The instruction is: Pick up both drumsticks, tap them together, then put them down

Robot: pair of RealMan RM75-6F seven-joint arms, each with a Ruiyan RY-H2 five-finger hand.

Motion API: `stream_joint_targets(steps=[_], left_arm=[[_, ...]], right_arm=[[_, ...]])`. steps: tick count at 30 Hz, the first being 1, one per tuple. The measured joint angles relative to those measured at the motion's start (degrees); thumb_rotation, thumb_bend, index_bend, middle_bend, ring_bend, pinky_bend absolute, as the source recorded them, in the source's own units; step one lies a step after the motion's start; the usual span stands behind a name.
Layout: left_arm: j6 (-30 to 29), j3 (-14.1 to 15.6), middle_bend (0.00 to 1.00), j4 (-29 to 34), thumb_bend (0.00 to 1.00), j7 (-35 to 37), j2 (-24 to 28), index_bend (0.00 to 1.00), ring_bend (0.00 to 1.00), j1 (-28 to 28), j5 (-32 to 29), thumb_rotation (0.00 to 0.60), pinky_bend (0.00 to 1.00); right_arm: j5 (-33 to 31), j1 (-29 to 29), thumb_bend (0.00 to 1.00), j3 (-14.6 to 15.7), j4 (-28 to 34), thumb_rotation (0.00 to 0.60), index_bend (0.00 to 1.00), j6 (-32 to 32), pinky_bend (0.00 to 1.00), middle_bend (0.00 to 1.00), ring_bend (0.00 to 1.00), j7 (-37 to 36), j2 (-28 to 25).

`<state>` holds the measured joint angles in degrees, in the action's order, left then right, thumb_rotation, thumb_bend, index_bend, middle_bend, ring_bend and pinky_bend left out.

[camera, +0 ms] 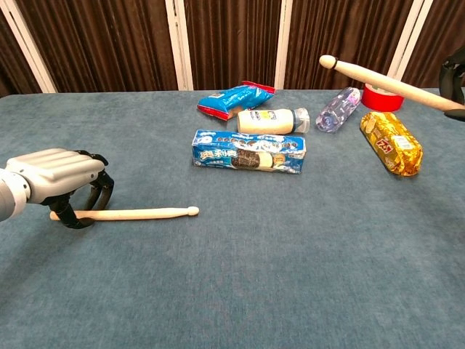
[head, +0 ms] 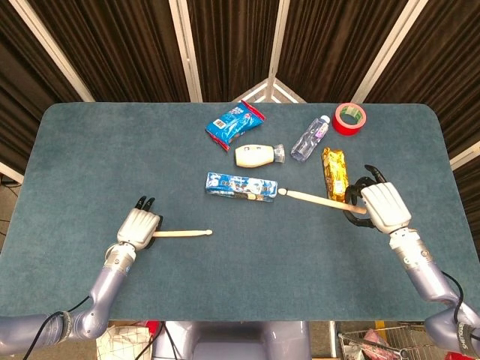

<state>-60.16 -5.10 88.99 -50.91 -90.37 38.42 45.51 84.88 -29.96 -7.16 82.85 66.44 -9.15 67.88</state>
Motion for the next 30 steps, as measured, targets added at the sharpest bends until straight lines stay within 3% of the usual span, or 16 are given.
stream_joint_targets(steps=[10,16,30], left_arm=[[-1.82,0.88,0.54,0.33,0.47,-1.21,0.01,0.54,0.06,0.72,-1.24,0.6,0.0],[-3.32,1.63,0.59,0.09,0.53,-3.29,-0.54,0.59,0.09,1.2,-1.57,0.6,0.0],[-8.22,3.26,0.64,-3.1,0.54,-5.81,-2.83,0.63,0.13,1.06,1.75,0.6,0.0]], right_arm=[[-0.17,0.12,0.44,-0.05,-0.13,0.6,0.75,-0.01,0.1,0.62,0.36,0.31,0.04],[-0.13,0.09,0.44,0.0,-0.16,0.6,0.76,-0.19,0.1,0.63,0.37,0.53,0.03],[0.26,0.29,0.44,-0.07,-0.22,0.6,0.76,0.37,0.1,0.63,0.37,0.25,-0.19]])
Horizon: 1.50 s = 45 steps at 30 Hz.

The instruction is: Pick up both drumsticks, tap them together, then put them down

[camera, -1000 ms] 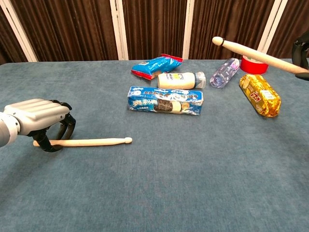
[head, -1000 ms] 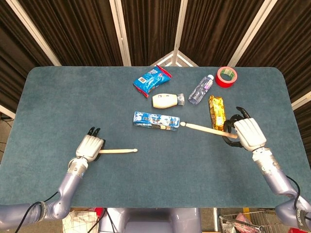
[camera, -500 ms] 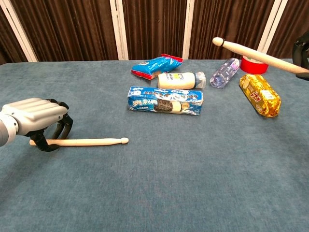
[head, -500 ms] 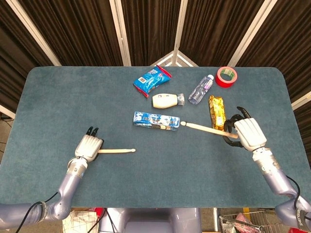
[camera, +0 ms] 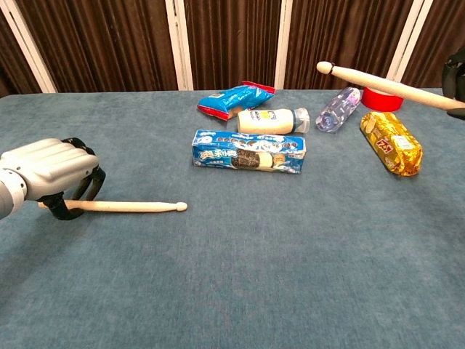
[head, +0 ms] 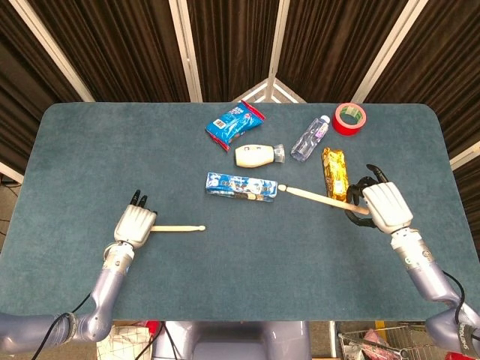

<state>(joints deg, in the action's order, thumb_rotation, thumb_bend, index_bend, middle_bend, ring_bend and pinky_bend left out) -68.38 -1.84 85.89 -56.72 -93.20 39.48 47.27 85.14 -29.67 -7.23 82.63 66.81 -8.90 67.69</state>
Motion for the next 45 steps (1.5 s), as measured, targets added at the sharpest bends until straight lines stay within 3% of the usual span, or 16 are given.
stream_joint_targets(steps=[16,33,45], left_arm=[[-1.71,-0.11,0.64,-1.93,0.54,8.44,-0.03,0.63,0.13,-1.63,8.66,0.6,0.0],[-4.96,-1.75,0.64,-2.93,0.53,27.38,1.36,0.64,0.14,-4.28,21.11,0.6,0.0],[-7.39,-4.67,0.64,-4.42,0.53,39.91,0.18,0.64,0.14,-5.63,27.01,0.6,0.0]], right_arm=[[-0.55,-0.06,0.46,-0.34,-0.03,0.6,0.8,-0.21,0.1,0.65,0.39,0.38,0.16],[0.37,-0.44,0.46,-1.05,1.06,0.6,0.81,0.69,0.1,0.65,0.39,-1.31,-0.31],[-2.5,-2.77,0.47,-3.56,5.3,0.6,0.82,-2.04,0.1,0.65,0.39,0.89,-1.21]])
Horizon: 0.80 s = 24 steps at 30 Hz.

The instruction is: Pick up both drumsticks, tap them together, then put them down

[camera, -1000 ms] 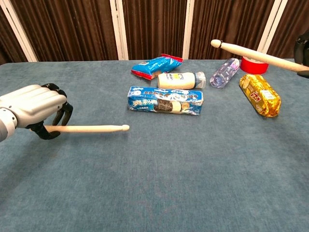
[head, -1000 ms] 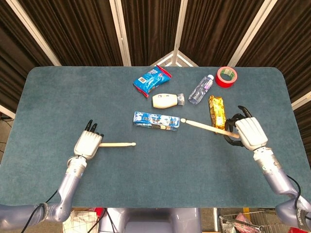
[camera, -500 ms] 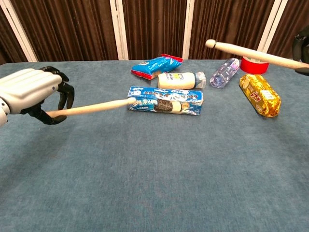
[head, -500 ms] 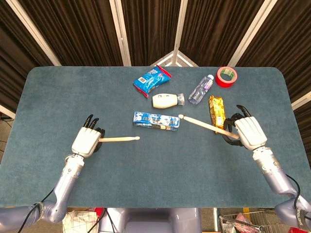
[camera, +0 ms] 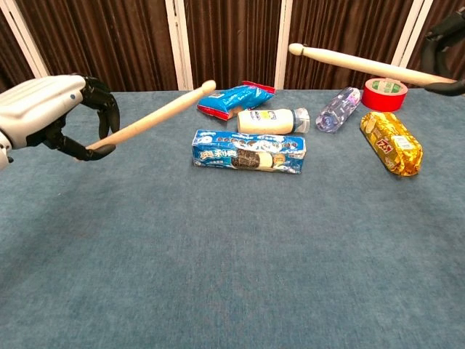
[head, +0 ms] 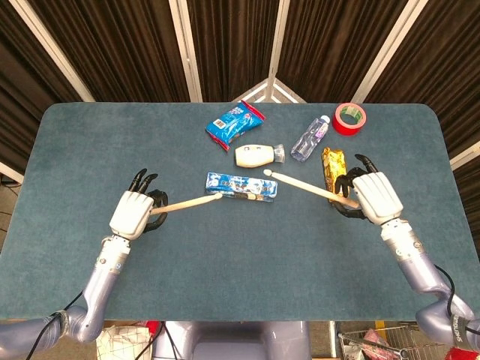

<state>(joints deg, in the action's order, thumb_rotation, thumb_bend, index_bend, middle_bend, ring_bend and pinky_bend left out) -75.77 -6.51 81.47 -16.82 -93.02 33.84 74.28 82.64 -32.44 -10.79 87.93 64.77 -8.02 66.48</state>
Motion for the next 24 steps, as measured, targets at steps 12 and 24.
stream_joint_targets(steps=[12,24], left_arm=[[-0.96,-1.25,0.64,-4.49,0.53,10.31,-4.71,0.64,0.14,-0.02,5.41,0.6,0.0],[-2.48,-3.39,0.64,-6.18,0.52,13.75,-9.42,0.64,0.14,1.32,8.34,0.6,0.0]], right_arm=[[-0.75,-2.13,0.47,-1.55,6.07,0.6,0.82,-1.22,0.1,0.66,0.39,2.81,-0.07],[-4.74,-5.03,0.47,-3.19,11.6,0.6,0.82,-4.2,0.1,0.66,0.4,8.48,0.99]])
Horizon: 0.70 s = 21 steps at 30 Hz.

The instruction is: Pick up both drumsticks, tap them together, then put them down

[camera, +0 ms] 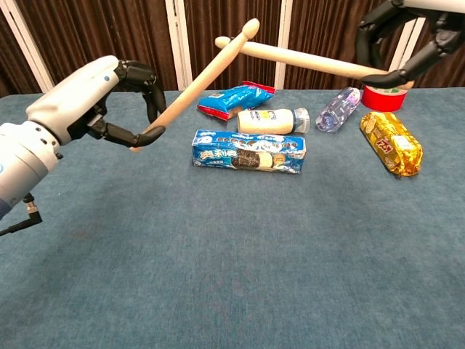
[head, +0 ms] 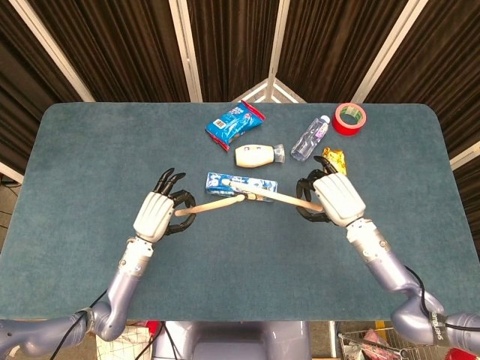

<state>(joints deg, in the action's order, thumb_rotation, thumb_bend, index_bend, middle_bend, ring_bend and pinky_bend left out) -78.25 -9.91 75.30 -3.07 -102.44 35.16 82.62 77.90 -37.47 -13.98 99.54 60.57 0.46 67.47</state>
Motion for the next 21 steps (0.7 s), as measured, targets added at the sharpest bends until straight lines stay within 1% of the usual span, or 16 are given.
stream_joint_targets(steps=[6,11,15,21], left_arm=[[-0.08,-0.51,0.64,-1.6,0.52,1.85,-2.41,0.64,0.14,0.49,0.61,0.6,0.0],[-0.24,-1.21,0.64,-4.25,0.52,4.1,-5.19,0.64,0.14,1.18,1.15,0.6,0.0],[-0.69,-2.21,0.64,-7.21,0.51,6.46,-7.59,0.65,0.14,1.93,1.54,0.6,0.0],[-2.26,-3.68,0.64,-10.88,0.51,9.85,-10.38,0.65,0.14,2.93,2.41,0.6,0.0]], right_arm=[[-4.27,-1.72,0.47,-1.62,2.0,0.6,0.83,-1.83,0.1,0.66,0.4,1.53,0.86],[-7.73,-3.64,0.47,-3.0,3.47,0.6,0.83,-3.79,0.1,0.66,0.4,1.81,1.96],[-8.03,-4.19,0.47,-3.3,4.57,0.6,0.83,-4.25,0.1,0.66,0.4,1.5,2.24],[-8.34,-4.38,0.47,-3.72,5.99,0.6,0.83,-4.86,0.1,0.66,0.4,-0.97,1.64]])
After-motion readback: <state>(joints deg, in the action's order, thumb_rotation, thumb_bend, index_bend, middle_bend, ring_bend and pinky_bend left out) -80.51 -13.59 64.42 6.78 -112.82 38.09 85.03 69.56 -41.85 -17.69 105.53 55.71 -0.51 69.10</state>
